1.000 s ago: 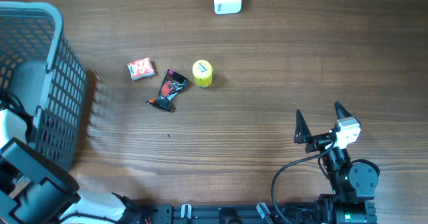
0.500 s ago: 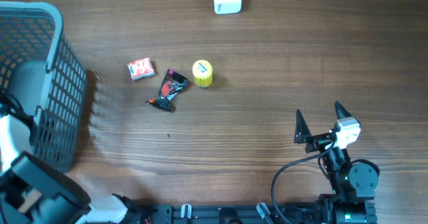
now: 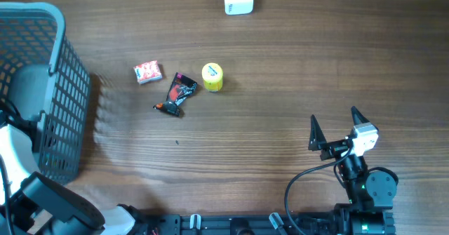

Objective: Scan the item barcode

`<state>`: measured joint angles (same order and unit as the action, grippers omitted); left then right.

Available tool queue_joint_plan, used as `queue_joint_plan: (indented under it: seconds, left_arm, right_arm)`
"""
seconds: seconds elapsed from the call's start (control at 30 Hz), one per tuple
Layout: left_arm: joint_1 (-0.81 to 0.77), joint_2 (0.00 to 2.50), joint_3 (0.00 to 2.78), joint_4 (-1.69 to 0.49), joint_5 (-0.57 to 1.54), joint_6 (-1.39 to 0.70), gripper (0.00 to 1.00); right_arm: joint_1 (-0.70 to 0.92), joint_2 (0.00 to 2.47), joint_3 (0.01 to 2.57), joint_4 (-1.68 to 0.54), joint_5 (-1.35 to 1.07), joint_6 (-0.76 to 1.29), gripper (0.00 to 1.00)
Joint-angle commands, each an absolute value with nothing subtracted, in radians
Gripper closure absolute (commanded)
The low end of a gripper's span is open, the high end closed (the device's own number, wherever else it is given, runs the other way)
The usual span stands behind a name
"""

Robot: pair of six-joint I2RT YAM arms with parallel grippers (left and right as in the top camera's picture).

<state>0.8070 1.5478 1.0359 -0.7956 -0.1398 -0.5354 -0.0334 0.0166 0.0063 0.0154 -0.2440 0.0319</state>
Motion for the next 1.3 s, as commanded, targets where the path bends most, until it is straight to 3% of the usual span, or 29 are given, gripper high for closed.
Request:
queue_joint_plan:
  seconds: [0.0, 0.57, 0.73, 0.83, 1.27]
  left_arm:
    - [0.802, 1.533, 1.034, -0.817, -0.163, -0.528, 0.0]
    - [0.802, 1.534, 0.978, -0.813, -0.192, -0.531, 0.02]
    - [0.802, 1.534, 0.968, -0.804, -0.192, -0.531, 0.1]
    - [0.802, 1.534, 0.968, -0.8, -0.192, -0.531, 0.25]
    - [0.802, 1.533, 0.968, -0.778, -0.192, -0.531, 0.42]
  right_arm:
    - [-0.029, 0.014, 0.005, 0.021, -0.256, 0.027, 0.0]
    - [-0.029, 0.014, 0.005, 0.021, -0.256, 0.027, 0.0]
    - [-0.029, 0.014, 0.005, 0.021, -0.257, 0.027, 0.0]
    - [-0.029, 0.014, 0.005, 0.021, -0.257, 0.027, 0.0]
    - [-0.029, 0.014, 0.005, 0.021, -0.256, 0.027, 0.0]
